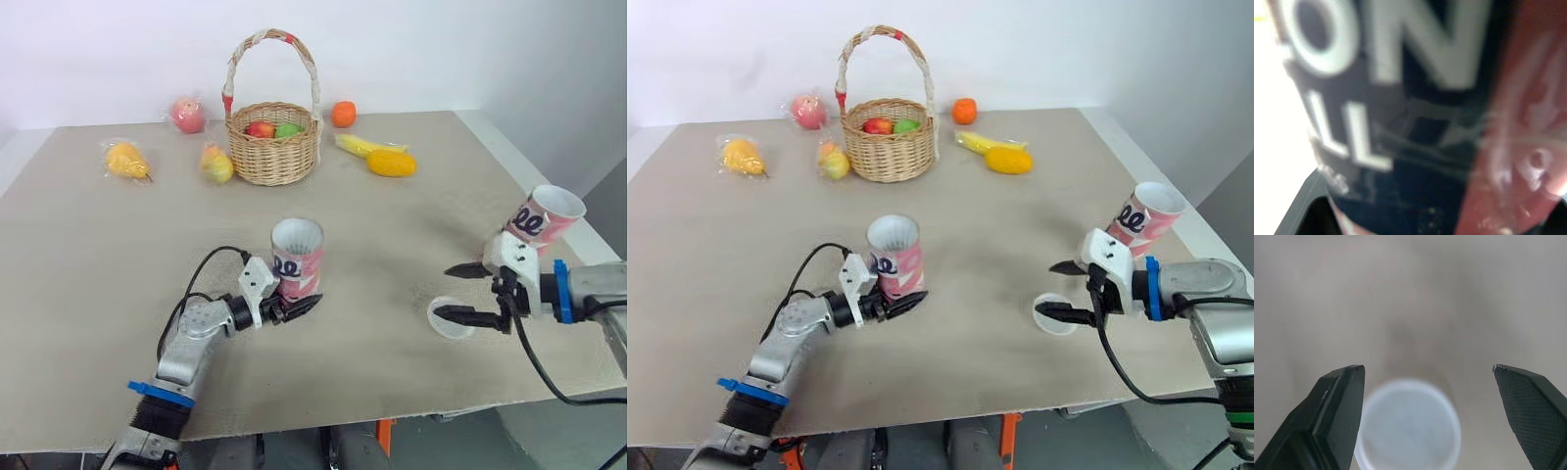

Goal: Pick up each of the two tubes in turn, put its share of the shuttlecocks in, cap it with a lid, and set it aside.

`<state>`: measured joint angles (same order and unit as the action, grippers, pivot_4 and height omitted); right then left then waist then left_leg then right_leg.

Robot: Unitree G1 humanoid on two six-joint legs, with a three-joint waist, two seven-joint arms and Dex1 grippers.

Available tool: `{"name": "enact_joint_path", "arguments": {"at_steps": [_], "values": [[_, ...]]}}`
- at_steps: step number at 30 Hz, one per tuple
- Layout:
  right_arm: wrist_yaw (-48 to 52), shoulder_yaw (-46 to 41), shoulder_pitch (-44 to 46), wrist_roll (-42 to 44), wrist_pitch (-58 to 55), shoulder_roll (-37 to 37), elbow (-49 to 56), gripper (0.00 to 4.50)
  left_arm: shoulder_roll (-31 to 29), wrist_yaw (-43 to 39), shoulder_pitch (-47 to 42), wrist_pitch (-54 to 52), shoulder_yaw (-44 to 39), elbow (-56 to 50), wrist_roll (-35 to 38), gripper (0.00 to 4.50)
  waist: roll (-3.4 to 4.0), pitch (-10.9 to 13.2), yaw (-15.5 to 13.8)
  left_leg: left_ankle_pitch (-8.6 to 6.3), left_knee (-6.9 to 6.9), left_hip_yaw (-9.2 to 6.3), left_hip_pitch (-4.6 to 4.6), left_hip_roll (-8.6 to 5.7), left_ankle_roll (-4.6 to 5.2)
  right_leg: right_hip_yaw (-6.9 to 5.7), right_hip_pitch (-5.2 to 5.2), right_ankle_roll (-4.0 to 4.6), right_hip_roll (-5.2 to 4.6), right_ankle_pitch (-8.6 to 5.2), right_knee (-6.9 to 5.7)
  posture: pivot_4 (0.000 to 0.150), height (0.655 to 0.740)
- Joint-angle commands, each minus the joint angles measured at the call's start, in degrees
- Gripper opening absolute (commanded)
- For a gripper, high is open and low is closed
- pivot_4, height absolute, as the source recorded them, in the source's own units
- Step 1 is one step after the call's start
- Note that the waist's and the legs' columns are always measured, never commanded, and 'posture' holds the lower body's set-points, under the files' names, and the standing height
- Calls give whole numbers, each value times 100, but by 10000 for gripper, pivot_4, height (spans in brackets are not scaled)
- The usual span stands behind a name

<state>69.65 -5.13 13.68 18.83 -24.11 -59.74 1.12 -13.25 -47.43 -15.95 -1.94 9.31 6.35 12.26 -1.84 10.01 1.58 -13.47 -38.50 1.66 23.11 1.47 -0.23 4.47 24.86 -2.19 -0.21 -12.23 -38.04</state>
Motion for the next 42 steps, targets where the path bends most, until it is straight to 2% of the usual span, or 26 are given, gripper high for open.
{"name": "enact_joint_path", "arguments": {"at_steps": [1, 7, 9, 10, 13, 17, 23, 26, 30, 34, 37, 42], "values": [[-74, -24, 11, -197, 376, 40, -337, 44738, 123, 101, 104, 310, 81, 374, -119, 32335, 5, -3, 0, 0, 0, 3, -5, -1, 0, 4, -4, -2, -1, 1, 0, 1500, 7400], [-39, 225, 72, -377, 549, 216, -554, 44738, 345, 173, 137, 388, 180, 445, -112, 32335, 18, -10, 0, 1, 1, 6, -59, -9, 2, 12, -65, 17, -6, -13, 8, 1500, 7400], [-44, 308, 80, -437, 628, 251, -611, 39711, 376, 166, 118, 392, 203, 436, -114, 32335, 20, -11, 0, 1, 1, 4, -62, -11, 2, 12, -68, 16, -6, -13, 8, 1500, 7400], [-50, 317, 89, -437, 634, 270, -627, 36328, 388, 154, 108, 375, 201, 426, -95, 32335, 22, -12, 0, 1, 1, 4, -61, -12, 2, 12, -68, 16, -7, -13, 8, 1500, 7400], [-35, 344, 109, -432, 607, 288, -652, 19165, 412, 140, 63, 321, 169, 418, -36, 32335, 22, -13, -5, 1, 2, 3, -59, -16, 2, 12, -68, 11, -10, -16, 9, 1500, 7400], [-13, 323, 121, -344, 562, 312, -589, 463, 392, 125, 35, 288, 162, 451, -29, 32335, 22, -12, -8, 1, 2, 2, -58, -19, 2, 12, -69, 8, -14, -17, 9, 1500, 7400], [49, 215, 559, -69, 335, 272, -231, 463, 373, 90, -31, 271, 143, 506, -28, 32335, 26, -12, -5, 1, 2, 1, -60, -20, 2, 14, -69, 7, -14, -17, 9, 1500, 7400], [-3, 250, 1464, 272, -64, 461, 171, 463, 385, 72, -94, 273, 135, 563, -28, 32335, 30, -11, 0, 1, 2, 1, -60, -22, 2, 15, -67, 6, -13, -14, 9, 1500, 7400], [-187, 622, 3479, 820, -774, 1319, 555, 463, 394, 37, -175, 281, 135, 643, -47, 32335, 52, -6, 67, 1, 4, -3, -59, -17, 2, 16, -62, 9, -7, -14, 9, 1500, 7400], [-339, 1135, 4559, 487, -923, 1903, 319, 463, 401, 58, -203, 305, 144, 655, -73, 32335, 36, -18, 55, 3, 11, -20, -44, -11, 5, -3, -55, -2, 0, -8, 10, 1500, 7400], [-443, 1476, 4962, 258, -863, 2263, 142, 463, 383, 75, -142, 319, 168, 613, -78, 32335, 26, -25, 8, -10, 19, -38, -36, 7, -5, -25, -58, 8, -5, -32, 17, 1500, 7400], [-361, 1793, 4950, 69, -795, 2457, 163, 463, 379, 134, -77, 321, 173, 567, -85, 32335, 28, -25, 6, -18, 18, -32, -17, 5, 0, -20, -43, 27, -15, -21, 18, 1500, 7400]]}}
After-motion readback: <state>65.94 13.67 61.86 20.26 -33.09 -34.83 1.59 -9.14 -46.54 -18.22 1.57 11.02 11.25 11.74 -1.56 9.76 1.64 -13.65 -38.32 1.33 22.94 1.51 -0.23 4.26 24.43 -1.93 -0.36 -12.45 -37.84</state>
